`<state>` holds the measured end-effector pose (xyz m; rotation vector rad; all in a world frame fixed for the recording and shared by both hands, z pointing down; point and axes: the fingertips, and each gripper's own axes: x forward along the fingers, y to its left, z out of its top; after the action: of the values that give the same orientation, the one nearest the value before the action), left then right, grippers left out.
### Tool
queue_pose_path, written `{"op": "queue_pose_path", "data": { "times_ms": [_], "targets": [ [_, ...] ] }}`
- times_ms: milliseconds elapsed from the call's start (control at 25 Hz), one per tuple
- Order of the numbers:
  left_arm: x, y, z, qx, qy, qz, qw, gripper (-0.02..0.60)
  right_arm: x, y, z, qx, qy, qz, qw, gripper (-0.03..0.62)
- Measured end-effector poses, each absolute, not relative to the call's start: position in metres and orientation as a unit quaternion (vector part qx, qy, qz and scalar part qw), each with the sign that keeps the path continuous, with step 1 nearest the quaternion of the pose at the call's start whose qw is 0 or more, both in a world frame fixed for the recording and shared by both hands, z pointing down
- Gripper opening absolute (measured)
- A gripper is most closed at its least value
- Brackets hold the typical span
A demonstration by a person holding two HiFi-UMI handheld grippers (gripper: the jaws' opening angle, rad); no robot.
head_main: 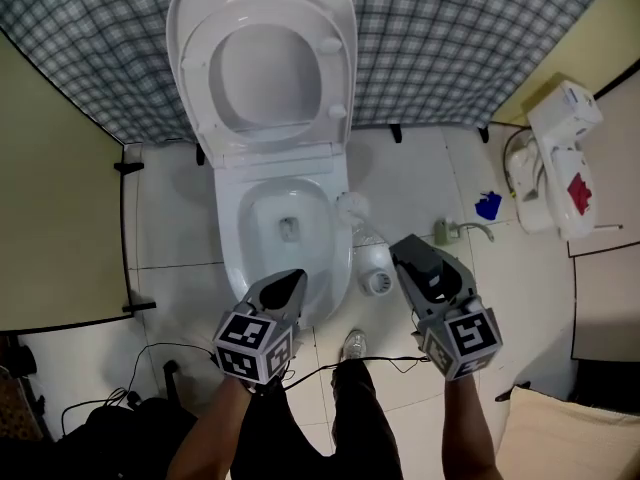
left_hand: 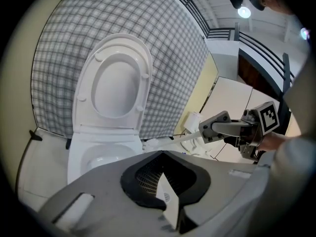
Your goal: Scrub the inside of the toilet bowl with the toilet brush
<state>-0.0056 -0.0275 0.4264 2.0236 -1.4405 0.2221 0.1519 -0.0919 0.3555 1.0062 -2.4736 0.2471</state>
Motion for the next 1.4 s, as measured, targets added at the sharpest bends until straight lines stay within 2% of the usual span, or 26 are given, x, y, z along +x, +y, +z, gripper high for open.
{"op": "queue_pose_path", "data": {
  "times_ms": [240,560,800,1080,1400],
  "targets": [
    [-0.051,-0.020,0.414,0.747,-0.581,0.077,0.314,0.005,0.083,-0.089,0.369,0.316,-0.914,0.097,0.234,0.216],
    [-0.094,-0.009,0.449,0.722,-0.604,0.083,0.326,0.005,0.023,-0.095,0.450,0.298,-0.908,0.149,0.255,0.215],
    [-0.098,-0.015,0.501,0.714,-0.602,0.085,0.348,0.005,0.002,-0.107,0.505,0.284,-0.902,0.150,0.287,0.215],
    [-0.093,-0.018,0.530,0.715,-0.587,0.083,0.371,0.005,-0.022,-0.111,0.529,0.259,-0.901,0.108,0.330,0.216],
    [-0.106,-0.018,0.537,0.713,-0.585,0.086,0.376,0.005,-0.053,-0.117,0.549,0.249,-0.905,0.116,0.324,0.216]
  ]
}}
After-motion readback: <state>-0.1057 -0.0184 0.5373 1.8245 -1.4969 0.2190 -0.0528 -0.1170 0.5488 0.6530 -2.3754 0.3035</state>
